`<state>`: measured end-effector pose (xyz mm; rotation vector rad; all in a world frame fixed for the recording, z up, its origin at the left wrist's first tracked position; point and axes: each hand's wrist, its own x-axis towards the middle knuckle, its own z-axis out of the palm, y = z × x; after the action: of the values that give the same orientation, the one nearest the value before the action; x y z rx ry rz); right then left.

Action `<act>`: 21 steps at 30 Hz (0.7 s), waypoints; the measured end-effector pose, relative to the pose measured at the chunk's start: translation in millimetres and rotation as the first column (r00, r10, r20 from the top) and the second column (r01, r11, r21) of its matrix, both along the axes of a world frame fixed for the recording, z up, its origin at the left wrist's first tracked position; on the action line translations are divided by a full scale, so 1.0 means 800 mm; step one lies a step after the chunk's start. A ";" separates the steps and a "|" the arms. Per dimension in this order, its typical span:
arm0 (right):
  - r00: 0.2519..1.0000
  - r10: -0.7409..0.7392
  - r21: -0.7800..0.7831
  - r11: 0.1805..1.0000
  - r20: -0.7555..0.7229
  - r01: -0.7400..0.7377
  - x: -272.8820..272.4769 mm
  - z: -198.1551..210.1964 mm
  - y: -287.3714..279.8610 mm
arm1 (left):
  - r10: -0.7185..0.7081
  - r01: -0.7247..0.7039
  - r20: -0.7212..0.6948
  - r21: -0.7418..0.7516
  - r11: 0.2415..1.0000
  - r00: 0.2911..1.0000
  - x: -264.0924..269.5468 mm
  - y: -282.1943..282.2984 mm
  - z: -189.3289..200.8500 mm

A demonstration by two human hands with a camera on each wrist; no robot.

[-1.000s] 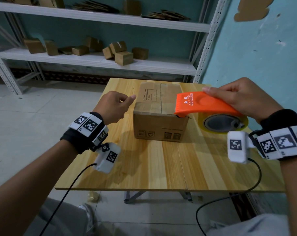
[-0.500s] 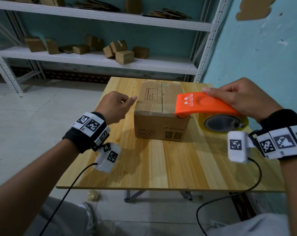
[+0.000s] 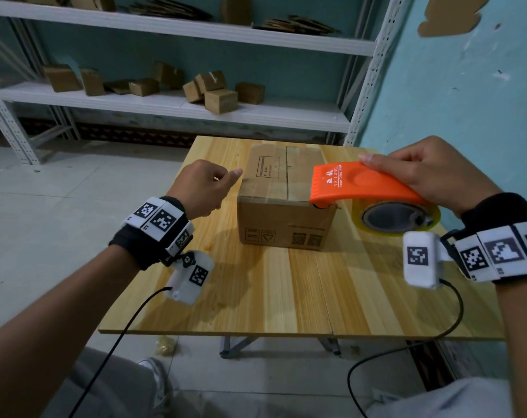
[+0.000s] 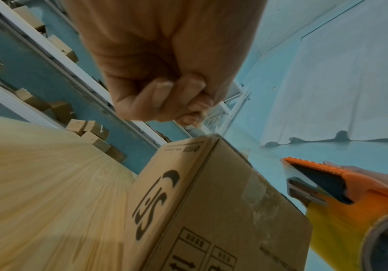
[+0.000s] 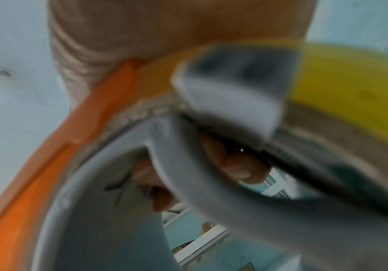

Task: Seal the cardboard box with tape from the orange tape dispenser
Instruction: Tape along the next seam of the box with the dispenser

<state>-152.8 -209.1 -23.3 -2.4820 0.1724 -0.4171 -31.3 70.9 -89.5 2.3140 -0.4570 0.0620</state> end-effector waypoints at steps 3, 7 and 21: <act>1.000 0.009 -0.001 1.000 -0.002 -0.009 0.001 -0.001 0.002 | 0.006 -0.006 -0.003 0.011 1.000 1.000 0.000 0.001 0.000; 1.000 0.007 -0.005 1.000 -0.009 -0.007 0.003 -0.002 0.003 | 0.003 -0.003 -0.013 0.013 1.000 1.000 0.000 0.001 -0.001; 1.000 0.006 -0.023 1.000 -0.016 -0.006 0.004 -0.004 0.000 | -0.007 0.007 0.001 0.027 1.000 1.000 0.003 0.000 -0.004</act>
<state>-149.6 -209.2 -26.7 -2.5081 0.1679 -0.3993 -29.0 70.9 -92.9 2.3389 -0.4684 0.0537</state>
